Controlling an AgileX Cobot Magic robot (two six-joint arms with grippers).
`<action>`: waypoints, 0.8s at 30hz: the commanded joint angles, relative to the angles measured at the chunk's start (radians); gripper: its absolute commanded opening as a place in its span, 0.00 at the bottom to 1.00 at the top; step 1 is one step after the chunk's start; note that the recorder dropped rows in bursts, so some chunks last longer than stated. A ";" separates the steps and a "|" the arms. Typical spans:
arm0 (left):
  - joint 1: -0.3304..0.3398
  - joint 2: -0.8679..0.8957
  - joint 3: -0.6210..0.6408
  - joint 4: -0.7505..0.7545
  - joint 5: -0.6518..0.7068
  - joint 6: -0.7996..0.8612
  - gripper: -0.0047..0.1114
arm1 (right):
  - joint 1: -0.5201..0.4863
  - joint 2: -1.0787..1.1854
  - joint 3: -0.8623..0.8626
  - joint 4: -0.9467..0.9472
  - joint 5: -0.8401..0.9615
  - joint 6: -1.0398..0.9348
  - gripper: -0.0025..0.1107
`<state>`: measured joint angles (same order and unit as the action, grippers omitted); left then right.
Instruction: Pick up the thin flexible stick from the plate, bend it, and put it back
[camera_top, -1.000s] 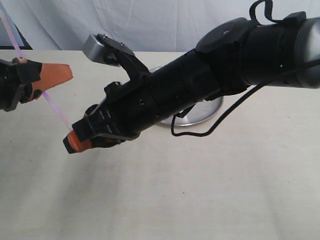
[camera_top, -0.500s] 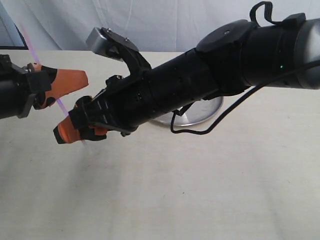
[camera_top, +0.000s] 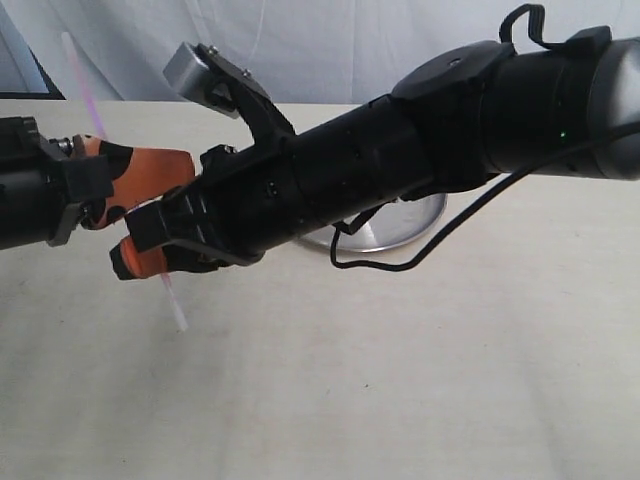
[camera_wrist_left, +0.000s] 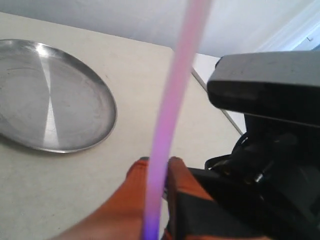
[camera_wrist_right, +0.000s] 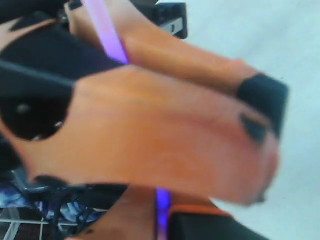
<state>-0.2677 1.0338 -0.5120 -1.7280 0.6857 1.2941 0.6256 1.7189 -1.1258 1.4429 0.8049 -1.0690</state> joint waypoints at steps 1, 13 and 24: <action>-0.006 -0.003 -0.003 0.003 -0.014 0.000 0.39 | -0.006 -0.001 0.003 -0.003 -0.083 -0.005 0.02; -0.006 -0.003 -0.003 0.305 -0.199 -0.103 0.61 | -0.010 -0.001 0.003 -0.484 -0.456 0.339 0.02; -0.006 -0.003 -0.003 0.358 -0.246 -0.109 0.22 | -0.308 0.023 0.003 -0.720 -0.425 0.484 0.02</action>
<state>-0.2693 1.0338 -0.5120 -1.3716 0.4434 1.1894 0.3478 1.7449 -1.1258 0.7421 0.3297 -0.5860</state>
